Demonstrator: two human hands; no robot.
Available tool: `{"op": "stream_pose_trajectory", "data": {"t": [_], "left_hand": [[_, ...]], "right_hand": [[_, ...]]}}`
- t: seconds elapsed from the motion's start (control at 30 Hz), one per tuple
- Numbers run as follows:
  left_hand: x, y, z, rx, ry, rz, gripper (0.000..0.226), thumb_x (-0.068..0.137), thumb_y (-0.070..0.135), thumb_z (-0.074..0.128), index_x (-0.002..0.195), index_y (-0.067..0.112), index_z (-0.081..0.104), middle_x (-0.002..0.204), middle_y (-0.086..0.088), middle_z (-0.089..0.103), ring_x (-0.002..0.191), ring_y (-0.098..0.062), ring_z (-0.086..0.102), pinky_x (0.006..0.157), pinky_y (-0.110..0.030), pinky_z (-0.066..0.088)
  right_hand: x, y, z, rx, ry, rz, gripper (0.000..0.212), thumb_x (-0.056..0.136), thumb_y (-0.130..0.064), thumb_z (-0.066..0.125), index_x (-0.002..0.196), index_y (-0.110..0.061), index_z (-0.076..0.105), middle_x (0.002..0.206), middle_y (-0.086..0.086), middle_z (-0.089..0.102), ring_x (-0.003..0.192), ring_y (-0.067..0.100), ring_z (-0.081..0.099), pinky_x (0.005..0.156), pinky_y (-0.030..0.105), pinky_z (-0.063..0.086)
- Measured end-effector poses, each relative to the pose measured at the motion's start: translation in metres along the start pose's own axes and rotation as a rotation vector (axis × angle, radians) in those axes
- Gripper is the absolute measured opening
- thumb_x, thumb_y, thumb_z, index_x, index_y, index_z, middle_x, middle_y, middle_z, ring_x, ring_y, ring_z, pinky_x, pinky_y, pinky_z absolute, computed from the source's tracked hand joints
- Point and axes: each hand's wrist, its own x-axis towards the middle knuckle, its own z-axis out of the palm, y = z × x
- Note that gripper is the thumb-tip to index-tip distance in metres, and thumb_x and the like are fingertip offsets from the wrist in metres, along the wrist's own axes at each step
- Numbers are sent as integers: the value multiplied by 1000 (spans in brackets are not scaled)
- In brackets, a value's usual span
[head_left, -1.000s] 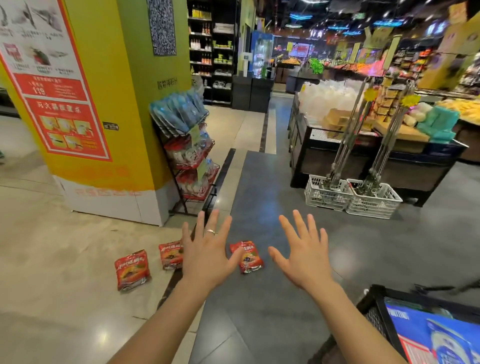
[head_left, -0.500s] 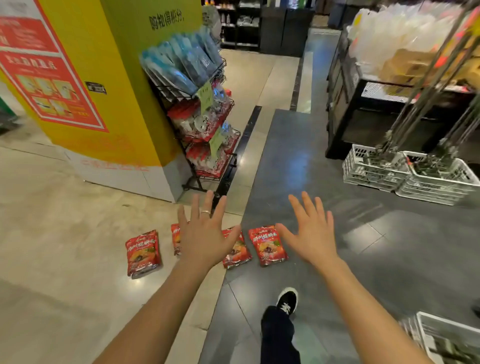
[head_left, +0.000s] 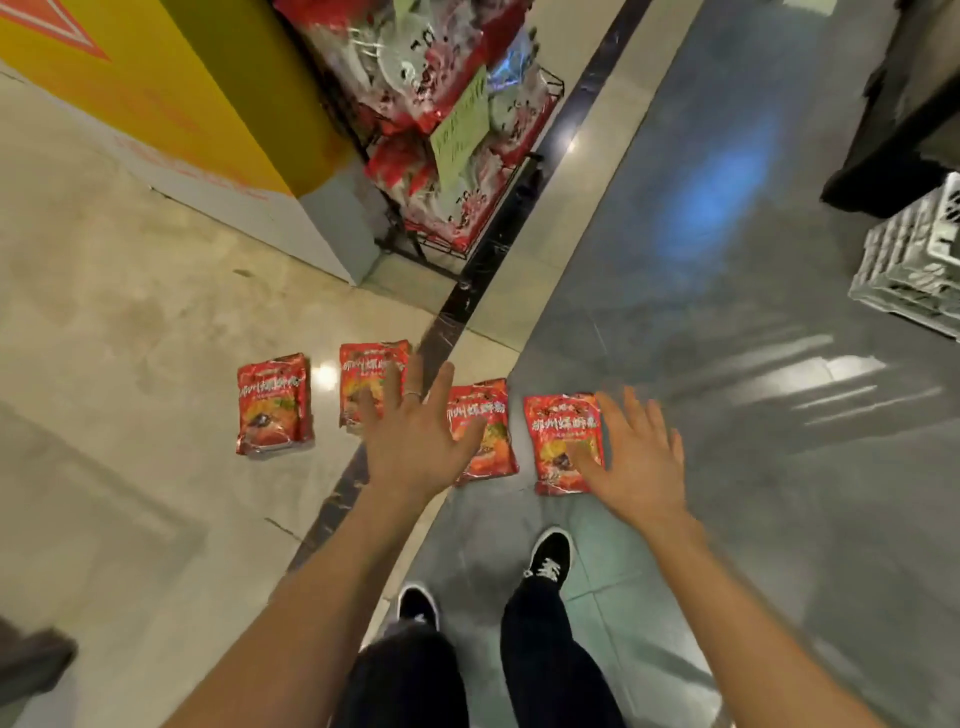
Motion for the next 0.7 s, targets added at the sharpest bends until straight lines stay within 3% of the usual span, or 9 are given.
{"op": "stream_pose_trajectory", "data": {"t": [0.07,0.2,0.33,0.57,0.7], "left_hand": [[33,2,44,8,-98,-38,84,87,76,22,159,34,12,168,-10,9,154,-37,5,119,-65,8],[91,0,153,-31,-199,-91,83,92,74,27,159,31,3,168,-13,9,153,-37,8,118,-62,13],[141,-7,275,-105,-287,-170,85,94,70,34,160,33,-5,168,-12,7,154,-35,8,118,-60,14],[203,-35,480,-56,-349,-227,79,95,68,35,159,34,3,167,-16,7,152,-39,10,115,-61,24],[230,-55,572,-61,-407,-292,74,95,66,40,157,41,9,164,-19,13,147,-43,19,111,-61,32]], "right_hand": [[38,16,37,-14,-74,30,74,91,-57,54,155,-32,25,165,2,15,152,29,9,119,55,13],[112,56,129,-42,-100,83,73,86,-69,45,148,-33,32,155,5,37,143,31,31,111,53,32],[180,107,233,-7,-179,153,80,91,-62,52,157,-29,21,165,5,16,150,32,16,117,50,19],[263,186,414,-22,-180,199,81,89,-60,57,155,-30,22,165,5,15,149,33,16,114,56,26],[288,224,490,-12,-172,272,82,89,-62,54,156,-33,16,167,4,4,152,33,4,116,59,19]]}}
